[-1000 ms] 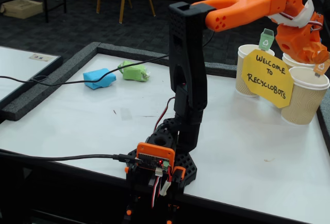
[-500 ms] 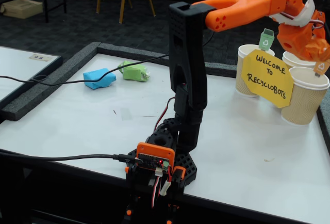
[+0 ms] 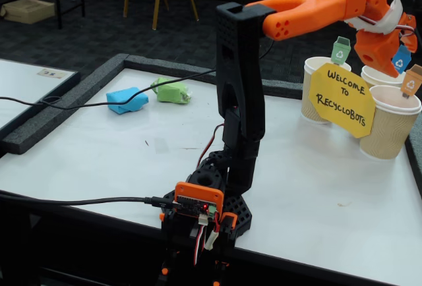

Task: Sort rubbish by color.

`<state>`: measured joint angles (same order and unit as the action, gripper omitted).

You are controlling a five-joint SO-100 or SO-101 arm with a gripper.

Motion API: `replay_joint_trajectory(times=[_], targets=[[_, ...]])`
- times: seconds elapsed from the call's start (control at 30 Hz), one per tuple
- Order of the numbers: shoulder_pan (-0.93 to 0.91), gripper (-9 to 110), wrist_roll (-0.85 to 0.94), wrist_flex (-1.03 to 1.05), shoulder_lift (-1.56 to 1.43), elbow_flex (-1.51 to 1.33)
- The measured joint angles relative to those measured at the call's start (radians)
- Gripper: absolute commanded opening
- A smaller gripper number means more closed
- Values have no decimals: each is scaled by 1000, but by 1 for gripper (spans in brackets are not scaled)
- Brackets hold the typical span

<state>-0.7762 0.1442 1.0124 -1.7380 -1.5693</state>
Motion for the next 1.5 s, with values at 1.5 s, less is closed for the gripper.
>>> replay_joint_trajectory(times=[1.5], targets=[[1353, 0, 0, 739, -810, -209]])
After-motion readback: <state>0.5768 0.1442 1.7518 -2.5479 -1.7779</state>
